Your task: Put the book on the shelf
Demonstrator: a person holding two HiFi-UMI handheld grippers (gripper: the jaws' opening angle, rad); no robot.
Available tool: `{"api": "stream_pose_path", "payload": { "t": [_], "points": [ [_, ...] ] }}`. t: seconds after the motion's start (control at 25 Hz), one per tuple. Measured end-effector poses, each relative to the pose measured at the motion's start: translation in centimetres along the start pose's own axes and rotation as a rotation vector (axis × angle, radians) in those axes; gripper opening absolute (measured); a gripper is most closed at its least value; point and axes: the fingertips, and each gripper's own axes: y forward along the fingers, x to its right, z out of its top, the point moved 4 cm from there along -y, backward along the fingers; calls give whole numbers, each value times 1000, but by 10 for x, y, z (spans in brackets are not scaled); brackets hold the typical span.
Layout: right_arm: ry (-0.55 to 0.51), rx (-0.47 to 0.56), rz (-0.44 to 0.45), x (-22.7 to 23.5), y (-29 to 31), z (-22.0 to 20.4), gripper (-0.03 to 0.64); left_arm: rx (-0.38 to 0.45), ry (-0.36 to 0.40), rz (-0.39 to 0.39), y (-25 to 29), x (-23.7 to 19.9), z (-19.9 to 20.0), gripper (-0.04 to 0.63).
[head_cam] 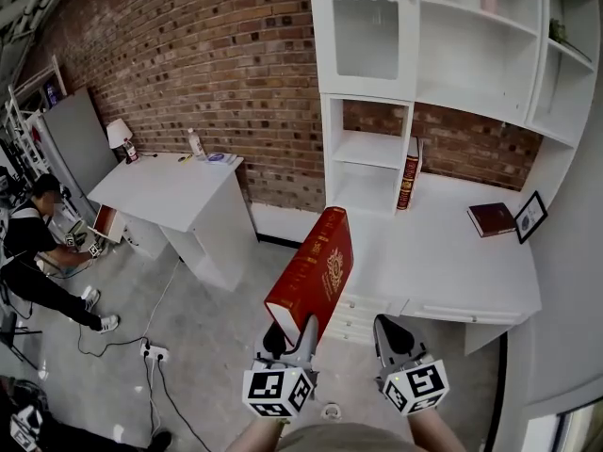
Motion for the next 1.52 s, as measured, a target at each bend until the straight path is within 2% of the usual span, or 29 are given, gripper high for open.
{"api": "stream_pose_path", "payload": {
  "t": [0.4, 0.84, 1.52],
  "points": [
    [-5, 10, -40, 10, 39, 0, 6, -1, 3, -35, 38, -24, 3, 243],
    [-9, 2, -74, 26, 58, 3, 6, -11, -13, -65, 74, -31, 5, 244],
    [-7, 3, -39, 87, 108, 2, 6, 2, -12, -51, 146, -23, 2, 243]
  ]
}}
